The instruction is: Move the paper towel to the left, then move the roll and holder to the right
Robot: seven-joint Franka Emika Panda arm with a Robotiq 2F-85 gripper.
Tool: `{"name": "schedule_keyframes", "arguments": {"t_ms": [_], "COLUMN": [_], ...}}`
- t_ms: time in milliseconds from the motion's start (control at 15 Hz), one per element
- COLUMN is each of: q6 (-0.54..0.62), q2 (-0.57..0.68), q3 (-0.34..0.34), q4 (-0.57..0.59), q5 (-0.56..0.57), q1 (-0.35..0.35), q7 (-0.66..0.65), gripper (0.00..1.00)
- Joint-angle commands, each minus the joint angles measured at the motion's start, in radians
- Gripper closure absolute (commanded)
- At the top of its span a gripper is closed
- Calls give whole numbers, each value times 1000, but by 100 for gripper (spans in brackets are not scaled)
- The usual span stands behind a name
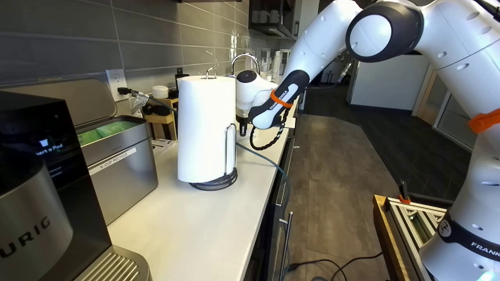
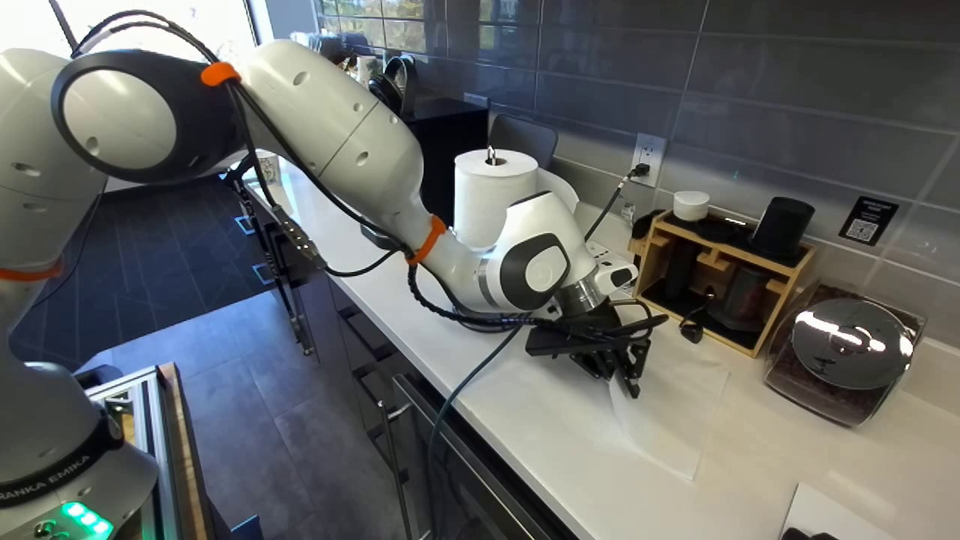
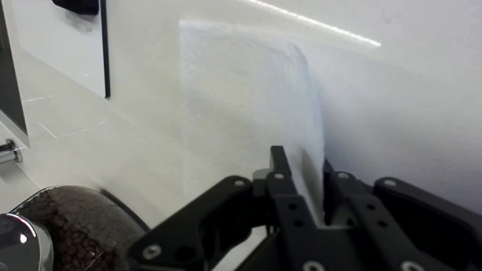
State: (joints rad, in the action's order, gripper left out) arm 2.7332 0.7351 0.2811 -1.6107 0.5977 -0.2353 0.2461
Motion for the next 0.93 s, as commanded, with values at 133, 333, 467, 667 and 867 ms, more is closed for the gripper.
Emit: {"name": "schedule_keyframes", "arguments": {"t_ms": [133,333,467,667,867], "q6": [-15,-11,-2,3,13], "q2": [-17,-91,-159,-272,-399], "q3": [-26,-61,-99,-147,-215], "q4": [3,-63,-126,-232,-353], "q5": [-55,-97,-132,-172,-256], "q1": [-30,-63,-100,-156,-234], "q7": [49,127,217,356,562], "gripper": [100,100,100,100,100]}}
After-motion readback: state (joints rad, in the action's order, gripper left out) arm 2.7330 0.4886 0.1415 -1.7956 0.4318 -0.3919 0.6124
